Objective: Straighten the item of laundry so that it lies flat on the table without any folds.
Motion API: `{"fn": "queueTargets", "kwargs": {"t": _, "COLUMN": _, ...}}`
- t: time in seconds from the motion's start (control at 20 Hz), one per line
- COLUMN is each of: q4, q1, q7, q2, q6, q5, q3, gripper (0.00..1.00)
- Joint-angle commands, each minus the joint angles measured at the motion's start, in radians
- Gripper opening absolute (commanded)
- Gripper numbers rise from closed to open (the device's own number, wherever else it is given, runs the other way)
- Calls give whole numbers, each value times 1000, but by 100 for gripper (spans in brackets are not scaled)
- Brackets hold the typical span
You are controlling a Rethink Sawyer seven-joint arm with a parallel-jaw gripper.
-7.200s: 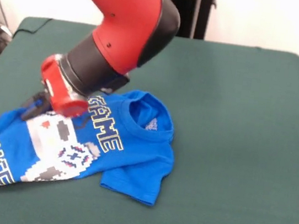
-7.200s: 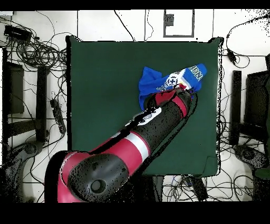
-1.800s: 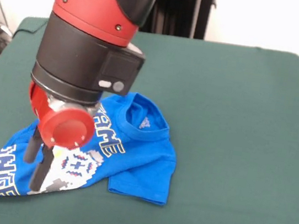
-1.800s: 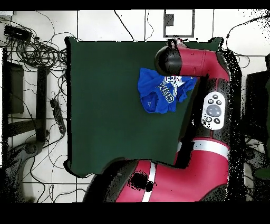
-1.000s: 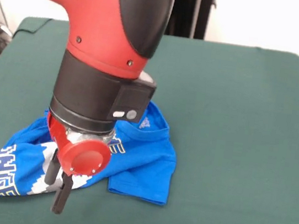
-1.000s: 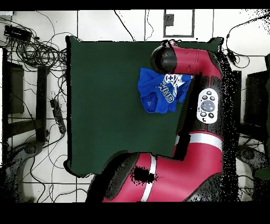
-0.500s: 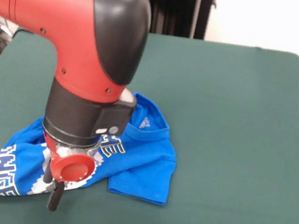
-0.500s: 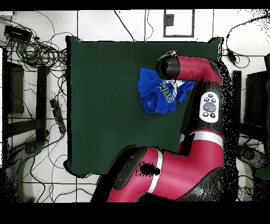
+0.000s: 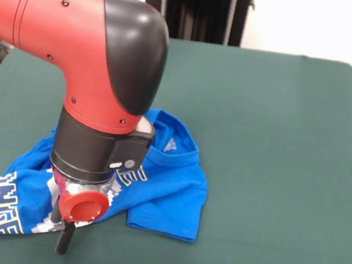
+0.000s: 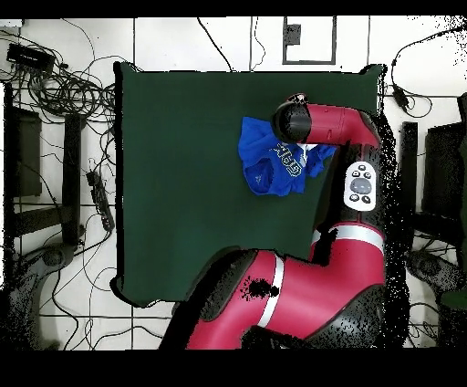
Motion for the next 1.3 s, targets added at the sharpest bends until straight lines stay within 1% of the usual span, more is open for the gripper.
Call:
{"fn": "queueTargets", "kwargs": {"t": 0.05, "q4": 181, "q1": 19, "q7": -38, "q2": 23, "q6": -50, "q5": -4, "q3": 69, "gripper": 100}}
{"fn": "queueTargets", "kwargs": {"t": 0.3, "q4": 207, "q1": 28, "q7": -17, "q2": -2, "q6": -25, "q5": -4, "q3": 40, "gripper": 100}}
{"fn": "queueTargets", "kwargs": {"t": 0.6, "q4": 217, "q1": 35, "q7": -32, "q2": -31, "q6": 27, "q5": -8, "q3": 19, "gripper": 100}}
{"fn": "queueTargets", "kwargs": {"t": 1.0, "q4": 188, "q1": 51, "q7": -24, "q2": -25, "q6": 55, "q5": -12, "q3": 4, "gripper": 100}}
{"fn": "queueTargets", "kwargs": {"t": 1.3, "q4": 179, "q1": 53, "q7": -18, "q2": -17, "q6": 40, "q5": -20, "q3": -8, "gripper": 100}}
